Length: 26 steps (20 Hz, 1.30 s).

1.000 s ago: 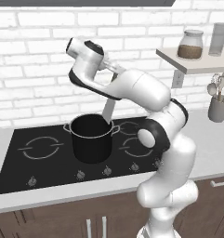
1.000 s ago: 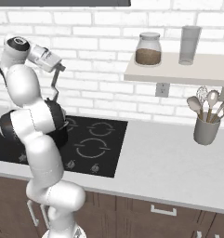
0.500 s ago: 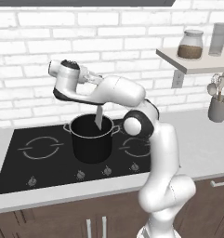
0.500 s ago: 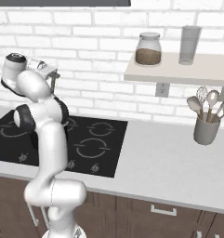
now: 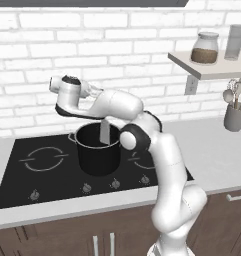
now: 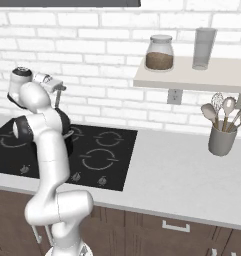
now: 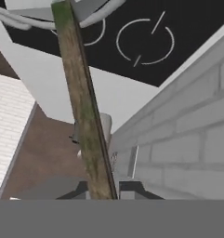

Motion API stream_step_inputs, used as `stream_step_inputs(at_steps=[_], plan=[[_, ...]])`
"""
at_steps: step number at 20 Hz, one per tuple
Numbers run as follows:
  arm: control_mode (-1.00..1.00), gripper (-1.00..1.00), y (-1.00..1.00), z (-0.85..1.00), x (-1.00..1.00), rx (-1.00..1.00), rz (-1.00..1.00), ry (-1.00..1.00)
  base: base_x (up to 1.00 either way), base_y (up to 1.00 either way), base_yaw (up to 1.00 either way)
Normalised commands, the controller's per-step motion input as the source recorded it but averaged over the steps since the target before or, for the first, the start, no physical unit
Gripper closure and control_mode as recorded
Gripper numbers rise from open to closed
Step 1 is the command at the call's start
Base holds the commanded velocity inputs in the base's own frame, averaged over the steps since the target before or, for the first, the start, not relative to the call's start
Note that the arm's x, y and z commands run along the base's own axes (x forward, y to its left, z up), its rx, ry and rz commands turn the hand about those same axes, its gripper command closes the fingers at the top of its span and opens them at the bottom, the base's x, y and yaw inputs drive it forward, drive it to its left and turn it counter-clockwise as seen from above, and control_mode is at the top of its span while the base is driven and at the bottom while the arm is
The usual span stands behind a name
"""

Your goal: Put the carrot and squash in the pot. Retrieve the spatula and lightly stir the vegetables in the pot.

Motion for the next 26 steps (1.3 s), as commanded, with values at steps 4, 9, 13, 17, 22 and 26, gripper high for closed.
stream_step_inputs(at_steps=[4, 9, 13, 17, 22, 26], plan=[[-1.0, 1.0, 0.0, -0.36, 0.18, 0.0, 0.17, -0.07, 0.0, 0.0, 0.0], [-1.0, 1.0, -0.01, -0.44, -0.03, 0.0, 0.16, -0.21, 0.0, 0.0, 0.0], [-1.0, 1.0, -0.01, -0.56, -0.3, 0.0, 0.16, -0.33, 0.0, 0.0, 0.0], [-1.0, 1.0, 0.0, -0.67, -0.56, 0.0, 0.14, -0.43, 0.0, 0.0, 0.0], [-1.0, 1.0, 0.0, -0.84, -0.7, 0.08, 0.08, -0.32, 0.0, 0.0, 0.0], [-1.0, 1.0, 0.0, -0.46, -0.53, 0.31, 0.01, -0.12, 0.0, 0.0, 0.0]])
